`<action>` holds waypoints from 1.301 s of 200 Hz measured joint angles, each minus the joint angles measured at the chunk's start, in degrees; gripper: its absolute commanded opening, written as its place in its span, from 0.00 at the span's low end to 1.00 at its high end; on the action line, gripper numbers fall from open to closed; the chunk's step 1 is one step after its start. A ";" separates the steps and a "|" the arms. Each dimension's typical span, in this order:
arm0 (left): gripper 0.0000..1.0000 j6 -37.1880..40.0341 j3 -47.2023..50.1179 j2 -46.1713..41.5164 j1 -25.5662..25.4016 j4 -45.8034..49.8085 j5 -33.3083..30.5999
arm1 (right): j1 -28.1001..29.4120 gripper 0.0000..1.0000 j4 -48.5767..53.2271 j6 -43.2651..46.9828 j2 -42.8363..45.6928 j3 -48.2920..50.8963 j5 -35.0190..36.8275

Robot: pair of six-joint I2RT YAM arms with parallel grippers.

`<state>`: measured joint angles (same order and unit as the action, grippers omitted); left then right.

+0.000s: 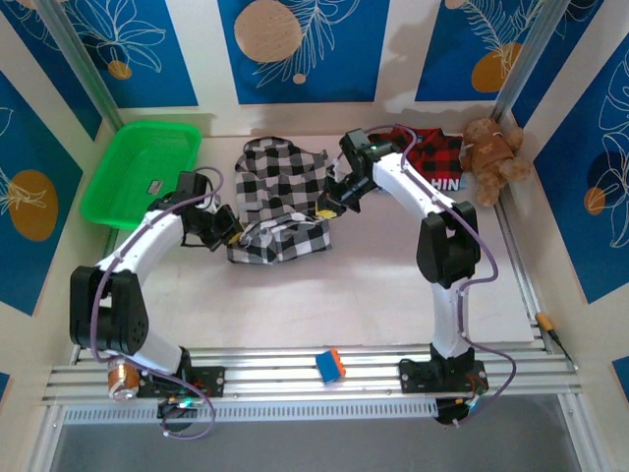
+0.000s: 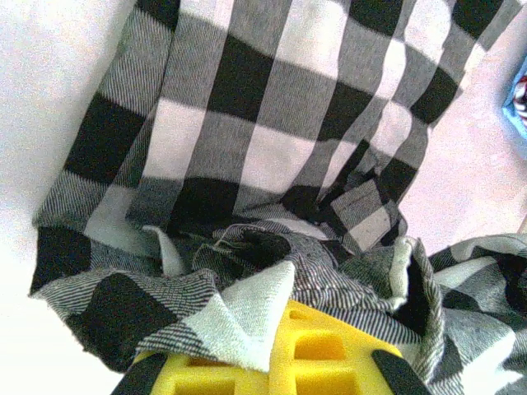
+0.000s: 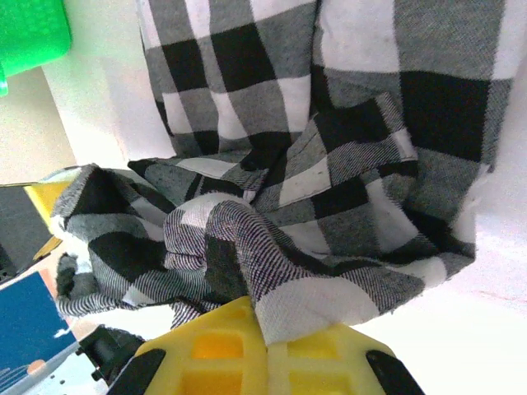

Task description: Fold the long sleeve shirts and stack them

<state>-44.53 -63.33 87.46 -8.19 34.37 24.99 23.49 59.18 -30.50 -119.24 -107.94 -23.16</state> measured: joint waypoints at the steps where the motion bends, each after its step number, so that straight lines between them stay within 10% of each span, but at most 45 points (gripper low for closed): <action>1: 0.00 0.02 -0.15 0.15 0.04 -0.02 -0.07 | -0.04 0.00 0.00 0.00 -0.07 -0.04 0.00; 170: 0.00 5.51 -23.08 26.16 2.08 -2.58 -3.63 | -6.51 0.06 0.55 -2.49 -24.90 -26.88 -1.92; 203: 0.44 5.03 -28.46 31.69 2.08 -3.82 -3.56 | -7.89 0.48 -1.40 -5.90 -31.12 -32.11 -3.65; 260: 0.89 1.01 -33.07 28.74 2.10 -4.70 -4.31 | -9.31 0.65 -5.64 -6.80 -24.13 -29.51 -0.61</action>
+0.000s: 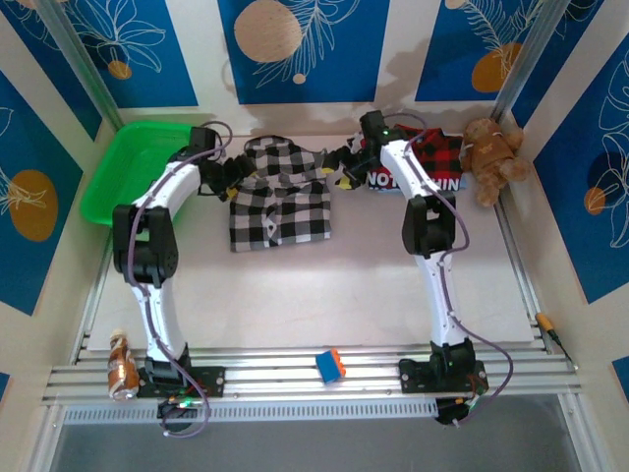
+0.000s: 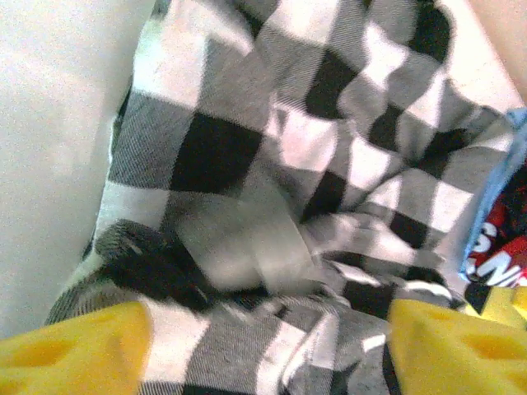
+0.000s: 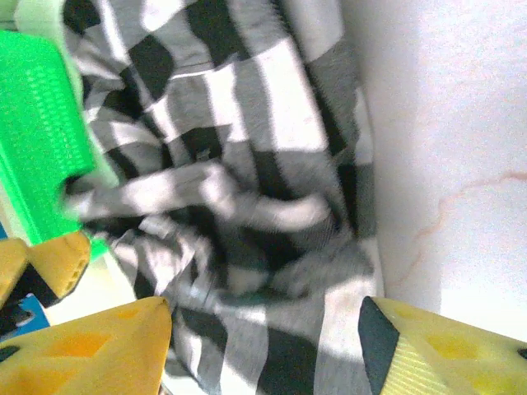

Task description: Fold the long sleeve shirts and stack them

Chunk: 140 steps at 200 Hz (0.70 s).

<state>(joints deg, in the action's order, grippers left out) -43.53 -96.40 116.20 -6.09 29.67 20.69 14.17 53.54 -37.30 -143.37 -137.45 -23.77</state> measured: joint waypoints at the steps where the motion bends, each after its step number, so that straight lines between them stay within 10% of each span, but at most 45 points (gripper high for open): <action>1: 0.89 -0.15 0.00 -0.15 0.00 0.09 -0.07 | 0.00 0.65 -0.15 0.22 0.68 0.68 0.17; 36: 0.96 -0.09 1.22 -12.28 -0.04 2.78 -3.28 | 1.16 0.62 -3.08 2.69 20.87 15.93 3.93; 64: 0.73 0.59 6.05 -20.72 -0.74 3.74 -5.16 | 4.09 0.28 -6.73 4.00 29.05 24.35 4.07; 89: 0.41 -0.63 11.69 -20.74 -3.41 2.56 -4.90 | 6.64 0.14 -8.76 3.43 25.75 27.71 2.73; 140: 0.31 -5.55 19.47 -11.72 -12.20 -4.17 -2.73 | 7.76 0.17 -10.93 1.44 7.87 21.79 1.99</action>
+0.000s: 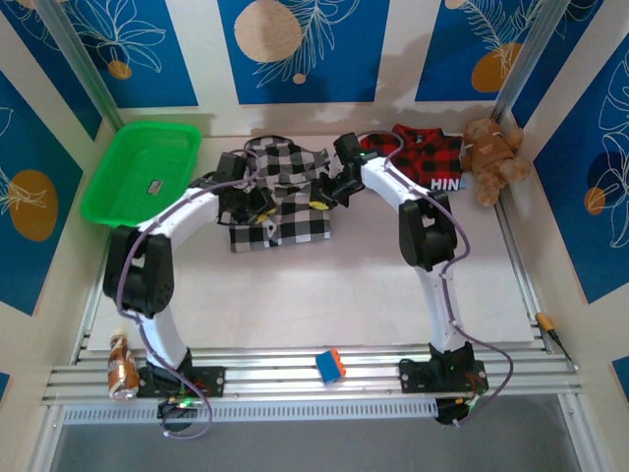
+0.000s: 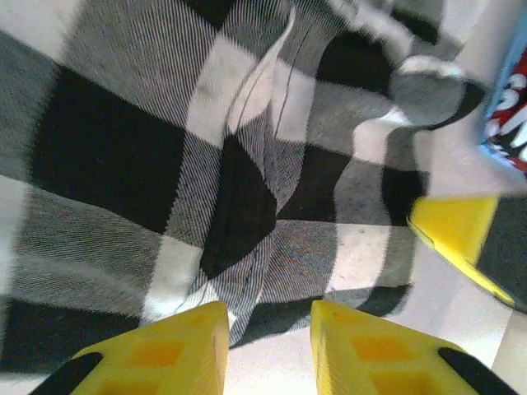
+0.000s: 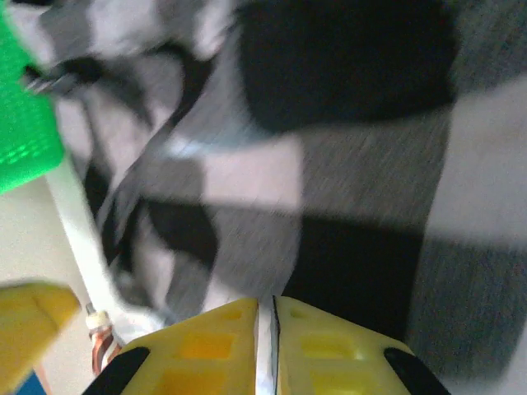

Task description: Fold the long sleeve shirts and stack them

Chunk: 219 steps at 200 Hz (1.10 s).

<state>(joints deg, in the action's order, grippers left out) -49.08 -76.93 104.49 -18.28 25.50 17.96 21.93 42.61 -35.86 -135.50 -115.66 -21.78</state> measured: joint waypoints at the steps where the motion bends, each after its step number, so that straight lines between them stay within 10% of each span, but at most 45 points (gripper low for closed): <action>1: 0.31 -0.04 0.00 0.13 -0.04 -0.04 -0.02 | -0.04 0.17 0.02 -0.11 -0.55 -0.52 0.02; 82: 0.39 -0.31 -5.07 12.92 -0.22 -1.90 -3.50 | -3.10 0.52 -2.99 -5.84 -14.91 -24.44 0.22; 164: 0.75 -0.55 -2.78 5.18 0.00 -4.92 -1.49 | 2.64 0.49 -1.88 -0.63 6.40 2.19 5.88; 219: 0.81 -0.98 0.37 -6.25 0.13 -4.42 -1.07 | 3.61 0.40 -2.99 -0.04 1.86 1.27 6.62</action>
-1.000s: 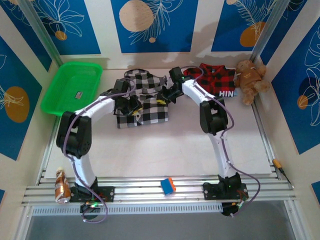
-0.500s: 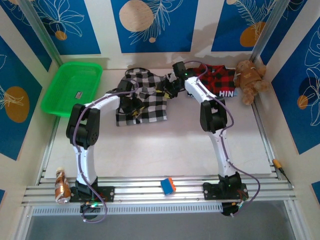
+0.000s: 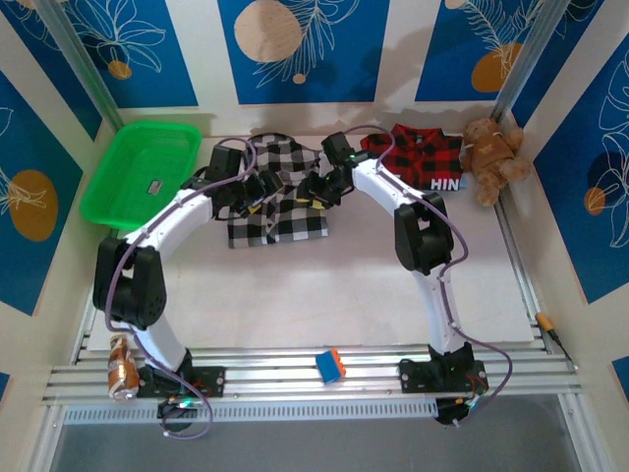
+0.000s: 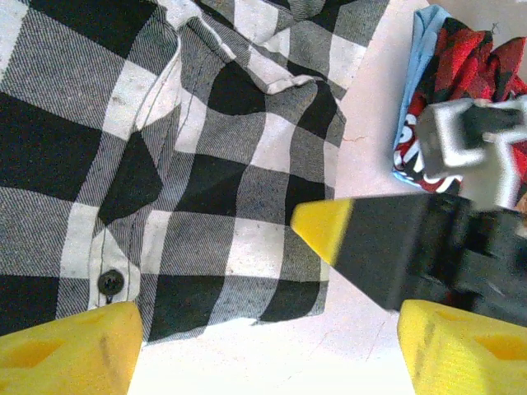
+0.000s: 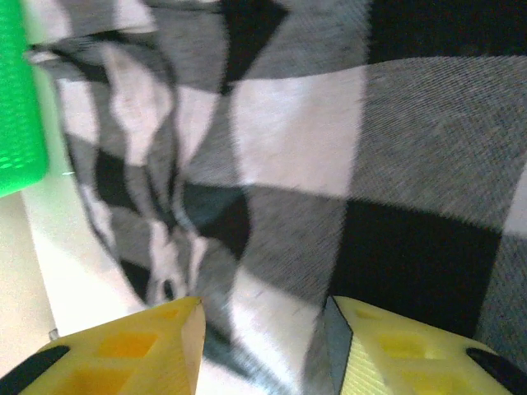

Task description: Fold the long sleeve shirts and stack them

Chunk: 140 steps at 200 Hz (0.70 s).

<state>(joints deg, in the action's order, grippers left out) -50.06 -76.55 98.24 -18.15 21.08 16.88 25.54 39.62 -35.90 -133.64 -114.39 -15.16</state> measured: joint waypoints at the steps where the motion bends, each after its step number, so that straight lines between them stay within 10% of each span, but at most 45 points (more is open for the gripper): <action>1: 0.81 0.00 0.00 0.04 0.02 0.02 -0.02 | -0.02 0.40 -0.04 0.00 -0.24 0.00 0.07; 140: 0.76 6.40 -3.67 16.70 2.58 4.09 -6.93 | 6.78 0.31 -8.66 -10.86 8.20 24.26 -2.25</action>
<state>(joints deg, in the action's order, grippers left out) -43.66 -80.23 114.93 -15.57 25.17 9.96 32.32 30.96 -46.76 -125.45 -90.13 -17.41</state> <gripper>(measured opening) 0.758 0.307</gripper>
